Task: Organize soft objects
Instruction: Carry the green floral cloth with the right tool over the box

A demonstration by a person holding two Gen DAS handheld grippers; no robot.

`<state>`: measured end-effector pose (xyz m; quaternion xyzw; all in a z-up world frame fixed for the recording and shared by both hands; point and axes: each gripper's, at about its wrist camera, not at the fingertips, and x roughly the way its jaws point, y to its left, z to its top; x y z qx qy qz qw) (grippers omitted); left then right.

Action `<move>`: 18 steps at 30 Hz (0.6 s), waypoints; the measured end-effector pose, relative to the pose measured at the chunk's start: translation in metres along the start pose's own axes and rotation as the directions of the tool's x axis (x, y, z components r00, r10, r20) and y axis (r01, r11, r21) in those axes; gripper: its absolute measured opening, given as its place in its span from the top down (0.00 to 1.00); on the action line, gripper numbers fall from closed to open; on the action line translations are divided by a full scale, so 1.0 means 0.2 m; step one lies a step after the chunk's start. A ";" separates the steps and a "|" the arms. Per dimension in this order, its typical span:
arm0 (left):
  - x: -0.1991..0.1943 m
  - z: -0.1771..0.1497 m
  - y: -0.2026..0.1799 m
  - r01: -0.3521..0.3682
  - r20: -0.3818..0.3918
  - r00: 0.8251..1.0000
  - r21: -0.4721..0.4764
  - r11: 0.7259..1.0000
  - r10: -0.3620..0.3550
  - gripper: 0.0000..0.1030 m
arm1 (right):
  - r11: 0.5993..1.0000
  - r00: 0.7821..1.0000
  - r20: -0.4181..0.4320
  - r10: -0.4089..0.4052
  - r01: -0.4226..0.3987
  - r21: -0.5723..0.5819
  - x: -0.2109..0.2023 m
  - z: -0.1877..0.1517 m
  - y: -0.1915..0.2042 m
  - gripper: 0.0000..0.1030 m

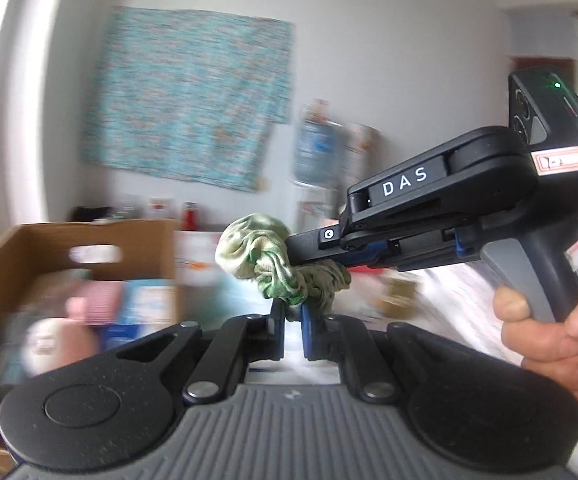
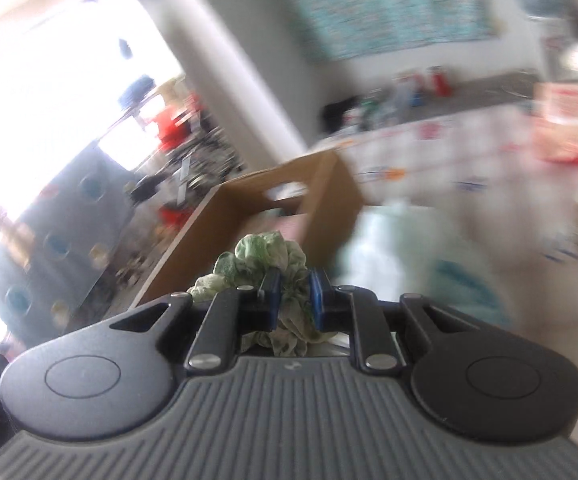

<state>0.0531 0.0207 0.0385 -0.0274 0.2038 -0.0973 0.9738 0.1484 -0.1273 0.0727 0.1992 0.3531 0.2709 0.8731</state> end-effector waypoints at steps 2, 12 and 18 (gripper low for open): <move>-0.06 0.02 0.12 -0.058 0.005 0.998 -0.027 0.998 0.058 0.92 | 0.998 0.998 -0.043 0.049 -0.050 -0.043 0.13 0.04 0.13 0.86; -0.25 0.00 0.63 -0.305 -0.121 0.948 -0.096 0.948 0.293 0.91 | 0.971 0.928 -0.339 0.153 -0.205 -0.123 0.82 0.01 0.67 0.86; -0.21 -0.07 0.80 -0.365 -0.280 0.901 -0.073 0.928 0.332 0.83 | 0.978 0.867 -0.484 0.114 -0.183 -0.098 1.11 -0.13 0.74 0.84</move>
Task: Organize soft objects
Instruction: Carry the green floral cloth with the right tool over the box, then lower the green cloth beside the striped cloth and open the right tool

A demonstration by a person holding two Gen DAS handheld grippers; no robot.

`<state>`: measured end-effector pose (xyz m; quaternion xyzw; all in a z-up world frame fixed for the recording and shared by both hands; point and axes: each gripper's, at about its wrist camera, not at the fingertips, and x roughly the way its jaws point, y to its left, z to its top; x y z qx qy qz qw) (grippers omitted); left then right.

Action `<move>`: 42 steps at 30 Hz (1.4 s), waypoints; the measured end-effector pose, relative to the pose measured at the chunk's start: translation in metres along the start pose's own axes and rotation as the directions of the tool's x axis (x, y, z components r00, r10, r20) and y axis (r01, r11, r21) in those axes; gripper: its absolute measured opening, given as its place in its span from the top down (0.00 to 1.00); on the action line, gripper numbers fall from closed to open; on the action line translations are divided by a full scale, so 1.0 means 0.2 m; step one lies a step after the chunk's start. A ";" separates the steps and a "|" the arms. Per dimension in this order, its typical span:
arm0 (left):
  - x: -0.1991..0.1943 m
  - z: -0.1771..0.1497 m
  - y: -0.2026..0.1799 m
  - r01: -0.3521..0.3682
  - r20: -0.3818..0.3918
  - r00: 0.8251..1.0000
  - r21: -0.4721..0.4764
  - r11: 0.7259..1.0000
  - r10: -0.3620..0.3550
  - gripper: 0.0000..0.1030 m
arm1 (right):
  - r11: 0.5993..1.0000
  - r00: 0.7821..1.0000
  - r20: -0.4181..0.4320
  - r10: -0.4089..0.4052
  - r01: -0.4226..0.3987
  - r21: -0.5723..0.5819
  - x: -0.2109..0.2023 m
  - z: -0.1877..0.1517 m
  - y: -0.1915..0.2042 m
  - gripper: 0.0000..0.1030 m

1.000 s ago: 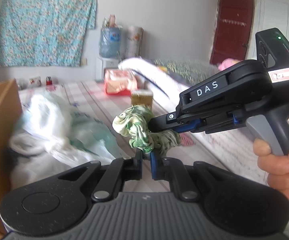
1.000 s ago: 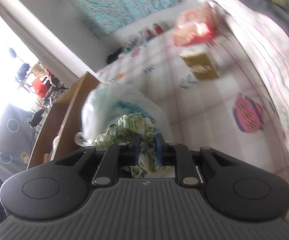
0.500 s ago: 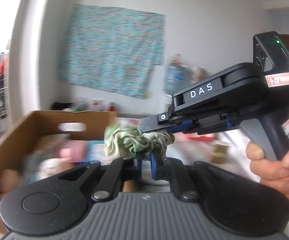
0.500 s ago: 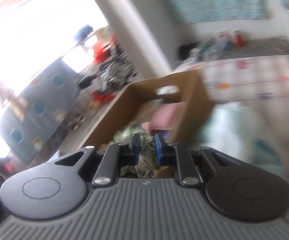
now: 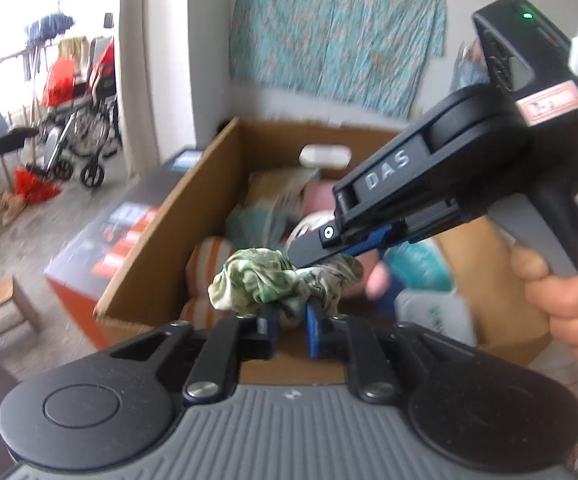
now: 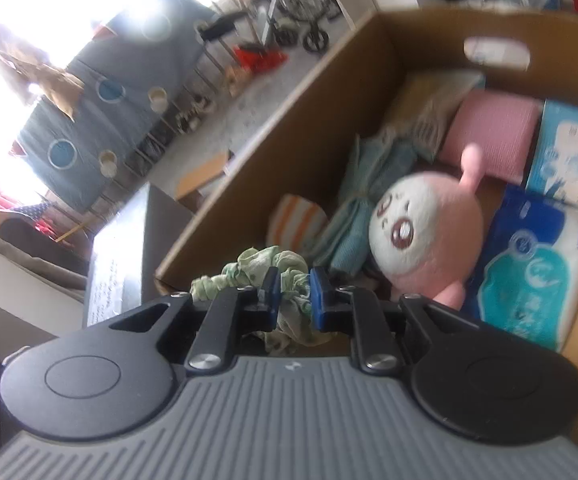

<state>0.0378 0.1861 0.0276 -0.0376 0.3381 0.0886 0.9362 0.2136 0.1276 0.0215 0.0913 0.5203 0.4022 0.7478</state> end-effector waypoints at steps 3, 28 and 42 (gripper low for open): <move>-0.03 0.00 0.03 0.029 0.006 1.000 -0.019 0.999 -0.029 0.73 | 0.999 0.996 -0.084 -0.017 0.021 0.045 0.14 -0.02 -0.07 0.83; -0.10 0.03 -0.09 0.119 0.146 0.983 -0.013 0.993 -0.116 0.31 | 0.990 0.982 0.184 0.048 -0.070 0.119 -0.32 -0.13 -0.19 0.54; 0.03 0.04 -0.63 0.329 0.089 0.935 0.150 0.932 -0.344 0.26 | 0.922 0.857 0.465 -0.222 0.028 0.387 -1.04 -0.59 -0.64 0.46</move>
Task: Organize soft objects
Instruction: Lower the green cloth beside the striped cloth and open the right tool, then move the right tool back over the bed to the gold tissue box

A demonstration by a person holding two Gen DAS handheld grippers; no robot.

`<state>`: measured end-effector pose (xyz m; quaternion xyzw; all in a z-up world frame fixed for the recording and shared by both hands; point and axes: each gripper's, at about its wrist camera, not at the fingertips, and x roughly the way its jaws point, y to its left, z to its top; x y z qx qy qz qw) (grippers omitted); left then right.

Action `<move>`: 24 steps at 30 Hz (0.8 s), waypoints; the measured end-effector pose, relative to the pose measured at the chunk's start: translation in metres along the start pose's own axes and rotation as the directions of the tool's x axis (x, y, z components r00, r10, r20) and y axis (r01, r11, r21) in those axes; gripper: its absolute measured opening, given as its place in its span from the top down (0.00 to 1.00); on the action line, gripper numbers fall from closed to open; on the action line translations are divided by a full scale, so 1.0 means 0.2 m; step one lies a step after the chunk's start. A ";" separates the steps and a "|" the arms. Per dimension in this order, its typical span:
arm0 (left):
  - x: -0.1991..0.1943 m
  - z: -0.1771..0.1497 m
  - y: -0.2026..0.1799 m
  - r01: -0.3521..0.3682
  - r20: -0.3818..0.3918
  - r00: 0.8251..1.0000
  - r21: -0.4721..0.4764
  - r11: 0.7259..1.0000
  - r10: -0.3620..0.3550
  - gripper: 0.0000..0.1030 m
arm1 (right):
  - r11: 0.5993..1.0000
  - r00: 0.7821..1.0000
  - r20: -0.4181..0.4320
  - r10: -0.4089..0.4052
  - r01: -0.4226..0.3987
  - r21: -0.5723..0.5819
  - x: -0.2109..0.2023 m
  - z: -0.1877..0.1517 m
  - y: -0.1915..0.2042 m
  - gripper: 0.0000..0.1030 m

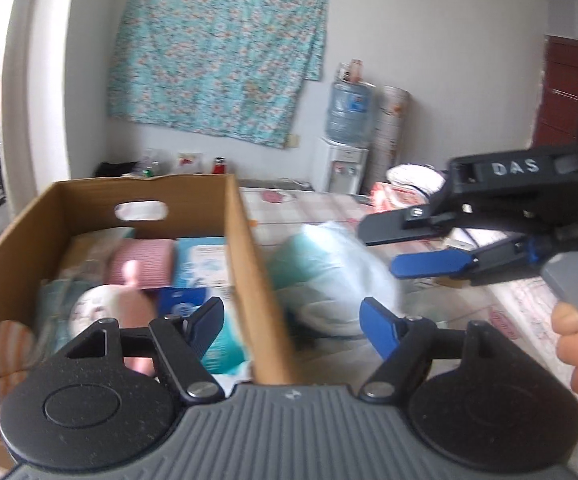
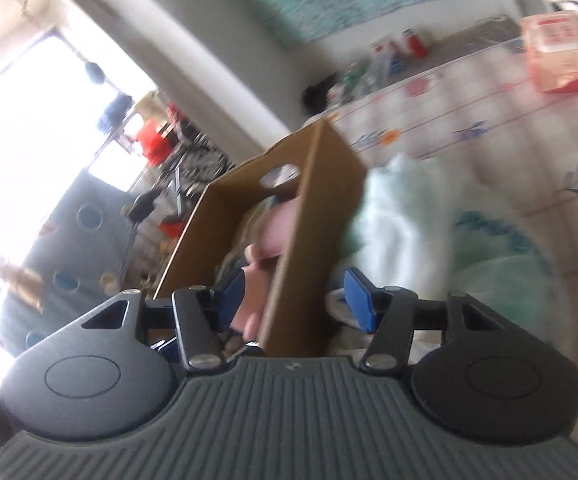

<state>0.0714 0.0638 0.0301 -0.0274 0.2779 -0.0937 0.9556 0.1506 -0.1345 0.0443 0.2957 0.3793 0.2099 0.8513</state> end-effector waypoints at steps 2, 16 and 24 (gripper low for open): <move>0.05 0.01 -0.05 0.016 -0.006 1.000 0.009 1.000 -0.016 0.26 | 0.999 0.999 0.032 -0.019 0.017 0.040 -0.07 0.00 -0.09 0.45; 0.43 0.18 -0.43 0.099 -0.064 0.994 0.179 0.979 -0.089 0.26 | 0.973 0.957 0.188 -0.219 0.201 0.110 -0.29 0.11 -0.54 0.45; 0.79 0.19 -0.79 0.184 -0.122 0.981 0.358 0.916 -0.149 0.24 | 0.929 0.892 0.263 -0.367 0.342 0.140 -0.37 0.26 -0.87 0.45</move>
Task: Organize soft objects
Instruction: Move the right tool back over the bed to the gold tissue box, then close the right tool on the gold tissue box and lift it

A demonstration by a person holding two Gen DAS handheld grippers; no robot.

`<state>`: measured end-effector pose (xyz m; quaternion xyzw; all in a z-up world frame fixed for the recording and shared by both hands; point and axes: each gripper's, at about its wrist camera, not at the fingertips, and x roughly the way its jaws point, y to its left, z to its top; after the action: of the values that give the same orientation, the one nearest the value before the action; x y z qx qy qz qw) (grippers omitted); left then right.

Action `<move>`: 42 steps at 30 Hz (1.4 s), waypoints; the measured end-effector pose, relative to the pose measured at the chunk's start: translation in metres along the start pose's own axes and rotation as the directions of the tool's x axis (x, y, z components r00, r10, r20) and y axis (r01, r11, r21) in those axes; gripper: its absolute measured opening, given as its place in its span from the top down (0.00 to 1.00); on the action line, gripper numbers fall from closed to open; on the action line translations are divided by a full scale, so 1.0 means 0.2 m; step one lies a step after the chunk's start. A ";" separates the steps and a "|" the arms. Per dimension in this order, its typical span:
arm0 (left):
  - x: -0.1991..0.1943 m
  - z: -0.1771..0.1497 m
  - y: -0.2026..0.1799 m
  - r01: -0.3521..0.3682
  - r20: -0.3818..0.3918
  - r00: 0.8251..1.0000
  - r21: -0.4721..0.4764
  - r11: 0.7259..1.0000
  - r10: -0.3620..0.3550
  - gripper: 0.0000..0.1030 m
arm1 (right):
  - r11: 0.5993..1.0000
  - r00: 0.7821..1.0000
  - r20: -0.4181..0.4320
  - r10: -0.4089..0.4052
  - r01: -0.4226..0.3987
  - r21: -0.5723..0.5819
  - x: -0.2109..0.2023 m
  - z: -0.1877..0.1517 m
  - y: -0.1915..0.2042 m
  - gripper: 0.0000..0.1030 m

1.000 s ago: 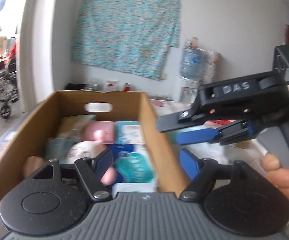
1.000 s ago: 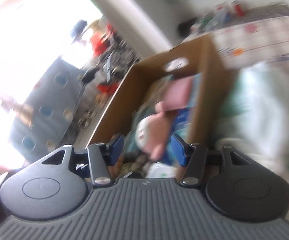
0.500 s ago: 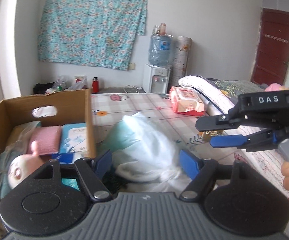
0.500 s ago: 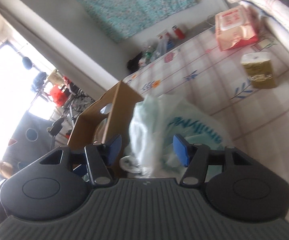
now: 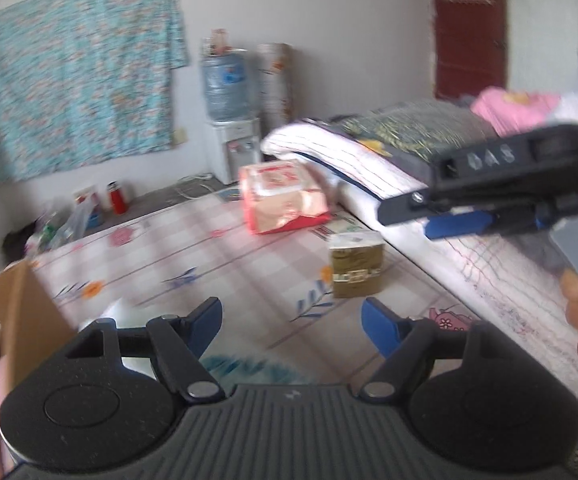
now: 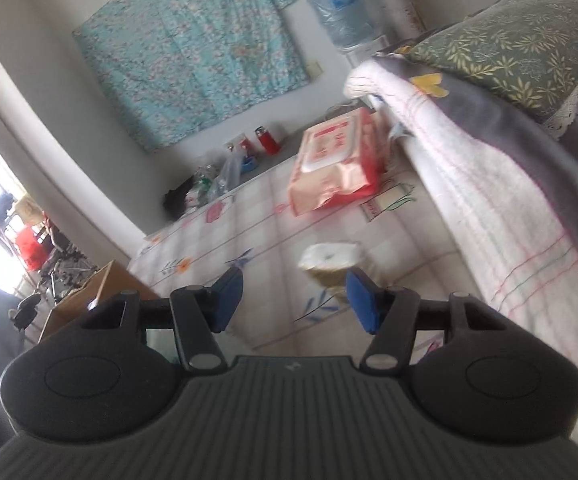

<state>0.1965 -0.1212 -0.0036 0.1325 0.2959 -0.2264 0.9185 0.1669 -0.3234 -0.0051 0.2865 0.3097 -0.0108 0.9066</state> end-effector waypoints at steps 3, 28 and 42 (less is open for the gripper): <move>0.15 0.02 -0.09 0.014 -0.025 1.000 0.072 0.997 -0.012 0.24 | 1.000 1.000 -0.024 -0.002 0.002 0.015 0.10 0.06 -0.09 0.45; 0.68 0.14 -0.26 0.021 -0.086 0.996 0.036 0.999 -0.018 0.33 | 0.977 0.981 -0.131 0.145 -0.120 0.179 0.47 0.10 -0.33 0.64; 0.26 0.20 -0.24 0.008 0.040 0.999 0.018 1.000 -0.009 0.40 | 0.980 0.984 -0.066 0.167 -0.158 0.122 0.10 0.15 -0.09 0.64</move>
<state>0.2301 -0.1955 -0.0084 0.1350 0.2758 -0.2356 0.9221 0.1961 -0.3522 -0.0063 0.3635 0.3183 0.0563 0.8737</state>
